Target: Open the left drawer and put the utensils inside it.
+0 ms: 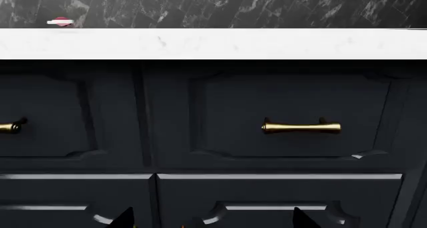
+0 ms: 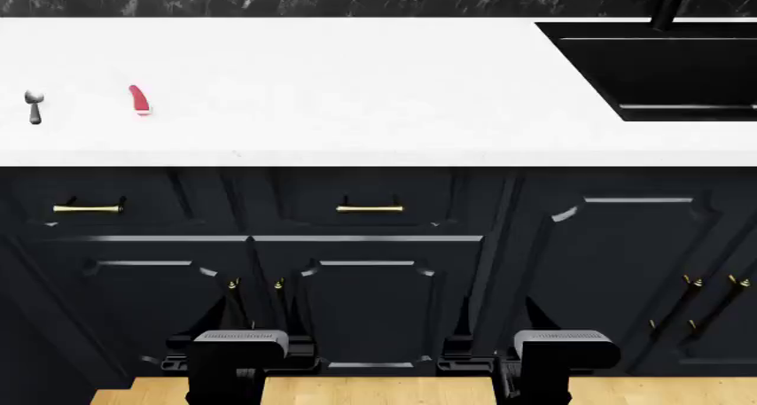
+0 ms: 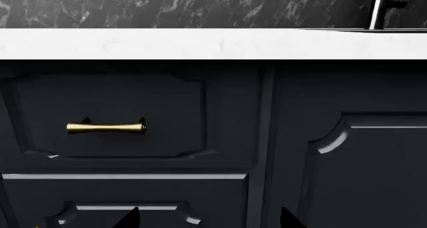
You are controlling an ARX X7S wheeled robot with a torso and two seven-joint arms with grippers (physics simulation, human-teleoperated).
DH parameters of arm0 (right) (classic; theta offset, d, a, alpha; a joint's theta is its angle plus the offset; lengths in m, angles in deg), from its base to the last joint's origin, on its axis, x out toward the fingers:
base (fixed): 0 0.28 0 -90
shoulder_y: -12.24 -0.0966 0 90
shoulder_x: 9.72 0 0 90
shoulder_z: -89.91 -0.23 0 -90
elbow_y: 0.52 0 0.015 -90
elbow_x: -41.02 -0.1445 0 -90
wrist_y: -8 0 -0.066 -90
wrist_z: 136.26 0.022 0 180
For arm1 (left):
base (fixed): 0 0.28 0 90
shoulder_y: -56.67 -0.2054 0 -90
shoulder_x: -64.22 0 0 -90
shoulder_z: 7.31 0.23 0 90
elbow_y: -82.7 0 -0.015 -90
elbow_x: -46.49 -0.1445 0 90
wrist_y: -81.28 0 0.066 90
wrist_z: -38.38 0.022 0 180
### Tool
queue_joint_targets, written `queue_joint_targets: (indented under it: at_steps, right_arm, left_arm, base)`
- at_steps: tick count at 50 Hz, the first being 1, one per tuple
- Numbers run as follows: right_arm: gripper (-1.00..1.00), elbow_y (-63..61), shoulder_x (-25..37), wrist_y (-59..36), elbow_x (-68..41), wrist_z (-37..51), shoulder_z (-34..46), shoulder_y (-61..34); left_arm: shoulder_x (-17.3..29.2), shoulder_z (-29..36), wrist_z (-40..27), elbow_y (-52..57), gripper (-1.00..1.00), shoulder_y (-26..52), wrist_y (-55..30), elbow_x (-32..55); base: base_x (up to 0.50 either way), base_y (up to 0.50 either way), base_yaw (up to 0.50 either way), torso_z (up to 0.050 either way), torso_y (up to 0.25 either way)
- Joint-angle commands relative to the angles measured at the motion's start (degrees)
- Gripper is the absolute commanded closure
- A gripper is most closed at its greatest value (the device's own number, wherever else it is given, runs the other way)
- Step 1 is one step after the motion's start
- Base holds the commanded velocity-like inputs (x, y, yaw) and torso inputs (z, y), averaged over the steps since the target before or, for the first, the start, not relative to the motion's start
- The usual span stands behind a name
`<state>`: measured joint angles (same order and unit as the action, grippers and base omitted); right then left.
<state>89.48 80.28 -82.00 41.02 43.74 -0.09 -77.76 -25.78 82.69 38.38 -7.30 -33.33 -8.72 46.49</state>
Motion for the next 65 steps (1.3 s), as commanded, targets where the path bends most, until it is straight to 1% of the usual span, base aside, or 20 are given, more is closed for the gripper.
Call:
queue_joint_targets:
  at_steps: [1, 2, 3, 4, 5, 6, 9, 23, 35, 48, 57, 60, 62, 63, 64, 65]
  right_arm:
    - [-1.0, -1.0, 0.9, -1.3, 0.6, 2.3, 1.1, -0.1]
    - [-1.0, -1.1, 1.3, -2.0, -0.8, 1.7, 1.2, -0.4]
    - [-1.0, -1.0, 1.5, -1.8, -1.0, 2.1, 1.2, -0.5]
    - [-1.0, -0.1, 1.7, -2.1, -1.6, 2.1, 1.2, -0.9]
    - [-1.0, 1.2, 1.9, 0.4, -0.3, 3.4, 1.6, -0.8]
    - [-1.0, 1.1, 1.9, 1.5, -2.4, 2.2, 1.5, -0.3]
    - [-1.0, 1.7, 2.2, 1.0, -1.3, 3.8, 2.5, -0.4]
    - [-1.0, 2.6, 3.8, 2.0, -3.4, 4.0, 4.5, -0.5]
    - [-1.0, 4.2, 4.7, 3.5, -3.4, 4.4, 6.5, -0.5]
    - [-1.0, 2.6, 5.6, 3.2, -3.8, 5.3, 7.7, -0.2]
    - [-1.0, 2.3, 6.1, 3.0, -4.4, 5.9, 8.5, -0.2]
    - [-1.0, 0.7, 6.4, 2.2, -4.1, 6.2, 8.9, -0.1]
    - [-1.0, -6.0, 7.4, -2.4, -4.0, 6.1, 9.3, 0.0]
    - [-1.0, -8.3, 7.7, -4.0, -4.1, 6.1, 9.4, 0.0]
    - [-1.0, -15.4, 8.6, -12.1, -6.5, 4.7, 9.7, -0.7]
    - [-1.0, -23.4, 10.4, -20.7, -8.6, 2.8, 11.2, -1.7]
  left_arm:
    - [1.1, 1.2, 0.2, 2.0, -1.0, -0.1, -1.7, 1.8]
    - [1.5, 1.7, 0.6, 1.9, -1.0, -0.1, -0.5, 2.2]
    - [1.3, 1.4, -1.5, 2.2, -1.0, 0.5, -4.1, 1.7]
    - [1.6, 1.9, -1.0, 1.7, -1.0, 0.3, -2.6, 2.1]
    - [1.8, 2.1, -1.2, 1.7, -1.0, 0.1, -2.5, 2.3]
    - [2.0, 2.3, -1.6, 1.6, -1.0, 0.0, -2.1, 2.1]
    - [2.5, 2.6, -2.3, 1.4, -1.0, -0.3, -1.6, 2.2]
    - [3.9, 4.1, -5.0, 1.2, -1.0, -0.6, -1.5, 2.1]
    - [4.8, 4.9, -6.0, -0.3, -1.0, -0.7, -0.1, 2.9]
    - [5.6, 5.9, -7.4, -0.2, -1.0, -0.9, 0.2, 3.2]
    - [6.2, 6.1, -7.0, -0.1, -1.0, -1.4, 0.8, 5.5]
    - [6.3, 5.5, -3.7, 0.4, -1.0, -1.7, 0.8, 10.9]
    - [6.7, 2.3, 6.0, 3.7, -1.0, -2.6, -3.5, 27.7]
    - [6.8, 0.9, 8.2, 4.5, -1.0, -2.7, -5.4, 35.4]
    - [6.7, -4.5, 12.5, 4.4, -1.0, -2.4, -11.5, 44.0]
    - [6.7, -10.5, 16.9, 0.0, -1.0, -1.4, -18.1, 52.6]
  base:
    - [0.0, 0.0, 0.0, 0.0, 0.0]
    - [0.0, 0.0, 0.0, 0.0, 0.0]
    - [0.0, 0.0, 0.0, 0.05, 0.0]
    - [0.0, 0.0, 0.0, 0.05, 0.0]
    - [0.0, 0.0, 0.0, 0.05, 0.0]
    - [0.0, 0.0, 0.5, 0.05, 0.0]
    - [0.0, 0.0, 0.5, 0.05, 0.0]
    - [0.0, 0.0, 0.5, 0.05, 0.0]
    - [0.0, 0.0, 0.5, 0.05, 0.0]
    - [0.0, 0.0, 0.5, 0.05, 0.0]
    - [0.0, 0.0, 0.5, 0.05, 0.0]
    - [0.0, 0.0, 0.5, 0.05, 0.0]
    - [0.0, 0.0, 0.5, 0.05, 0.0]
    - [0.0, 0.0, 0.5, 0.05, 0.0]
    - [0.0, 0.0, 0.5, 0.05, 0.0]
    - [0.0, 0.0, 0.5, 0.05, 0.0]
